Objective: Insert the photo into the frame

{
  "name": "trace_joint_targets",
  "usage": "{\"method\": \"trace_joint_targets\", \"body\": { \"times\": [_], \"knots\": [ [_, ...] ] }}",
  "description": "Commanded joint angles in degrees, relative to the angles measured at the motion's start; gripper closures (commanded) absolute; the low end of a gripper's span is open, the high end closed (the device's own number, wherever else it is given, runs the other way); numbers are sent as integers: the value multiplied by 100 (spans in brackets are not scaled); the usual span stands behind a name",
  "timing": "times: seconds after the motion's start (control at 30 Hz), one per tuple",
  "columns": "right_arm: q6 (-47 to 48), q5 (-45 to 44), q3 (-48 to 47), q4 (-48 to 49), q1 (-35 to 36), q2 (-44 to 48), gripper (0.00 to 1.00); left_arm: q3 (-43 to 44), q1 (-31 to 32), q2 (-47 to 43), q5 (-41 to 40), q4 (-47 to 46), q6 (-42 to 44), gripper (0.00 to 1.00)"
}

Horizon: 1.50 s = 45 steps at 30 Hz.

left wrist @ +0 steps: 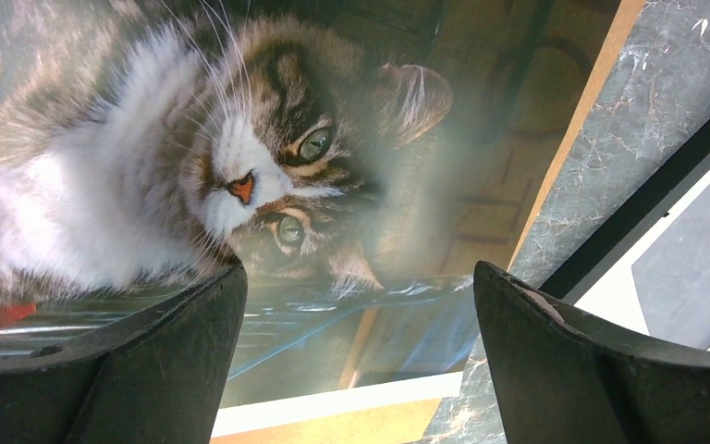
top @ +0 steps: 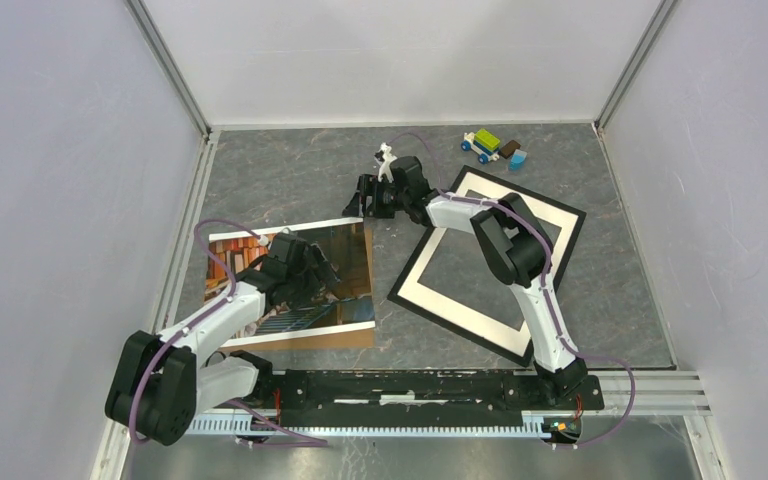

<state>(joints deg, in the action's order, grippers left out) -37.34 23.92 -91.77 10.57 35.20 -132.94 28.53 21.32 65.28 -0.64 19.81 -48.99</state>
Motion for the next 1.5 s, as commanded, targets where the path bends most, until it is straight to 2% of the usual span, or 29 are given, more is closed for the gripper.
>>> {"method": "trace_joint_targets", "body": {
  "times": [0.0,0.3,0.43,0.57,0.67,0.8,0.9,1.03,1.07,1.23,1.37,1.47],
  "knots": [
    [-587,556,362,840,15,-26,21,-365,-13,249,-328,217,-93,0],
    [-1139,909,866,1591,37,176,24,-392,-10,315,-315,135,-102,0],
    [-1497,1067,1142,2238,36,244,34,-367,-5,313,-311,141,-63,0],
    [-1567,1071,1170,2458,63,151,43,-301,-11,261,-306,193,6,0],
    [-1570,1095,1188,2749,84,76,56,-266,-7,179,-308,229,63,0],
    [-1481,1056,1065,2768,118,-42,60,-219,-5,83,-355,281,147,0],
    [-1487,1116,984,2788,132,-134,73,-158,-12,57,-332,312,234,0],
    [-1351,1148,993,2729,135,-65,100,72,-7,-94,18,362,562,0],
    [-1265,1153,973,2676,136,9,100,182,-6,-192,275,370,716,0],
    [-603,1176,652,1521,42,725,100,763,-8,-1164,974,725,1321,0],
    [-516,1181,1238,811,-309,2102,100,1418,-10,-2171,983,999,1673,0],
    [-302,1381,1744,232,-845,3279,100,2005,-4,-2346,1045,1238,1842,0]
  ]
}}
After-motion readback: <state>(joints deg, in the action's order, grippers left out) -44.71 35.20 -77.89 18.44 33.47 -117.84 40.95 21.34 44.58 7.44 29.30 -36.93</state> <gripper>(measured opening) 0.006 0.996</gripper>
